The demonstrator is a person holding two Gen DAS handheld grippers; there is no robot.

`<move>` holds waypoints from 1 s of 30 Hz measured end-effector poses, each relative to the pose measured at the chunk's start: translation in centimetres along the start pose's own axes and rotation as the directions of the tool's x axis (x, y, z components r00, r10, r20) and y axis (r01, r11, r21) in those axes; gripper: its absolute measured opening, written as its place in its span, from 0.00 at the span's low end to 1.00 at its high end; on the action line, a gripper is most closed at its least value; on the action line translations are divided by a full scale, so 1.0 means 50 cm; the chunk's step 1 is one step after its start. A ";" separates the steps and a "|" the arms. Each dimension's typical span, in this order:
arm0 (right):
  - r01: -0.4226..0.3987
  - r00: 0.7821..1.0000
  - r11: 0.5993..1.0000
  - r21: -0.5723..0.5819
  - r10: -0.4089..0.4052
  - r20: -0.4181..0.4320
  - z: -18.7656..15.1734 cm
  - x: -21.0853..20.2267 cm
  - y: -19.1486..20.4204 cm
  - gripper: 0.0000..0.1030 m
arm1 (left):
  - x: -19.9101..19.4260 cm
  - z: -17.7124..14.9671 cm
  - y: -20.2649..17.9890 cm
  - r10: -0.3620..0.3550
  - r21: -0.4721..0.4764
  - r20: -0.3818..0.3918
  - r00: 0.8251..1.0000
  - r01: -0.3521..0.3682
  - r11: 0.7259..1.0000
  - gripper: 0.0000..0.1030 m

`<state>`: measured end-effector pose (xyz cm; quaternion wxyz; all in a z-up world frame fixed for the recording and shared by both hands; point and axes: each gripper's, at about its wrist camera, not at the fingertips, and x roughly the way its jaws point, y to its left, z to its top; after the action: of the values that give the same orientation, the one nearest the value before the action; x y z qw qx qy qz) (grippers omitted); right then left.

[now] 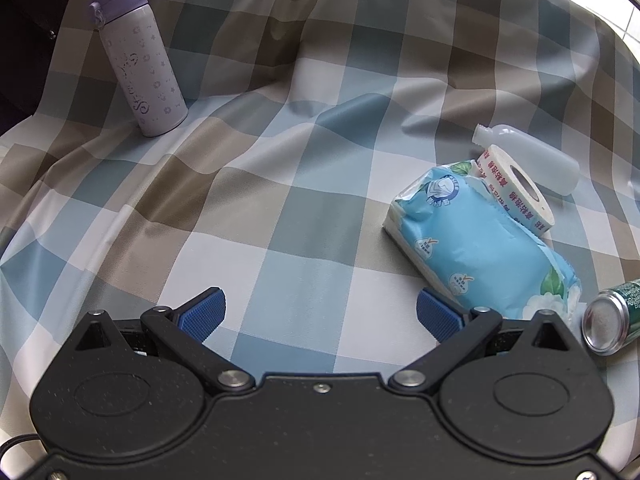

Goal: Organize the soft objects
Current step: 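Grasp the white tape roll with the left gripper while the right gripper holds the box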

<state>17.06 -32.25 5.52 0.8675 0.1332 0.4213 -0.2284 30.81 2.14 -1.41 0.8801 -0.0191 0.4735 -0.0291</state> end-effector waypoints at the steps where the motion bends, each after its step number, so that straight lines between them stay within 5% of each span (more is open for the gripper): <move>1: -0.014 1.000 1.000 -0.008 0.014 0.004 -0.017 -0.005 0.009 0.73 | -0.001 0.000 -0.001 -0.001 0.001 0.005 1.000 0.001 1.000 0.96; 7: -0.038 0.995 0.996 -0.075 0.044 0.085 -0.089 -0.010 0.054 0.73 | -0.016 -0.005 -0.018 0.029 0.053 0.052 0.998 -0.032 0.998 0.96; 14: -0.090 0.996 0.990 -0.105 0.090 -0.006 -0.113 0.012 0.053 0.73 | -0.036 0.041 -0.110 0.072 0.186 0.025 0.997 -0.075 0.980 0.96; 17: -0.095 0.995 0.986 -0.137 0.096 -0.002 -0.124 0.006 0.067 0.73 | -0.040 0.091 -0.187 0.043 0.255 0.001 0.999 -0.041 0.966 0.96; 25: -0.136 0.991 0.983 -0.128 0.133 -0.028 -0.121 0.009 0.067 0.73 | 0.028 0.181 -0.379 0.016 0.430 -0.099 0.995 0.029 0.902 0.96; 30: -0.164 0.986 0.983 -0.084 0.161 -0.044 -0.113 0.013 0.054 0.73 | 0.099 0.184 -0.444 0.088 0.513 -0.134 0.987 -0.007 0.858 0.96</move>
<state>14.99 -27.72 1.68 0.8803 0.1333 0.4346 -0.1356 40.46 -20.32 0.87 0.8152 0.2289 0.5151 -0.1331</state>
